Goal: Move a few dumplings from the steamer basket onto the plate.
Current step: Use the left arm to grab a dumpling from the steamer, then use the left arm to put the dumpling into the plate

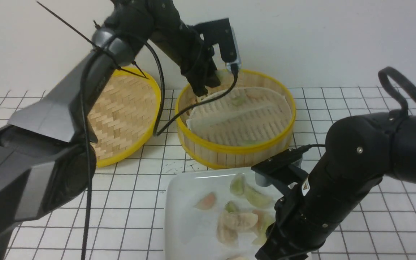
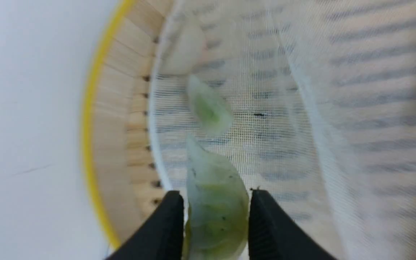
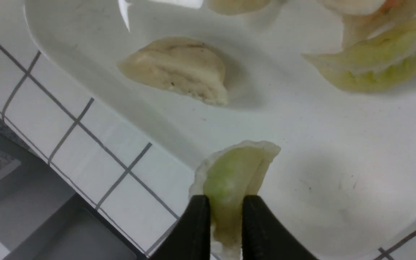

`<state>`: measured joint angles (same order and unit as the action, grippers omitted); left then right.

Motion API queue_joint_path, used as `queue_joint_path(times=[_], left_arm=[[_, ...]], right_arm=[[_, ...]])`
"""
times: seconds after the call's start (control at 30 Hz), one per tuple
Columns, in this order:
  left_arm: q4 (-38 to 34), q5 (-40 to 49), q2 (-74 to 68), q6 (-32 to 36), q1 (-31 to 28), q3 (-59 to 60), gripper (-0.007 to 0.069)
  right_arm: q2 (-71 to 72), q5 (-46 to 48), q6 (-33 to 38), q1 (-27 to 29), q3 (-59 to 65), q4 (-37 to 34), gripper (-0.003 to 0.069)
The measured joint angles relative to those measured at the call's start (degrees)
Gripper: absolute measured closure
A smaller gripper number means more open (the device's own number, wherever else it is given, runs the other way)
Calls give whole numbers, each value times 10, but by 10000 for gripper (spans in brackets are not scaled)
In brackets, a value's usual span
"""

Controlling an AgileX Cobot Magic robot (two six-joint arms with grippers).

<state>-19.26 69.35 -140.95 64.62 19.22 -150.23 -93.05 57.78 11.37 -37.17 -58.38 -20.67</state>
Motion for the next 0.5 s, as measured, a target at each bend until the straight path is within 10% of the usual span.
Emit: queue_joint_path(times=[0.5], left_arm=[[89,25,239,-387,28,153,418]], right_arm=[[0,-42,-19,0,-5,15,573]])
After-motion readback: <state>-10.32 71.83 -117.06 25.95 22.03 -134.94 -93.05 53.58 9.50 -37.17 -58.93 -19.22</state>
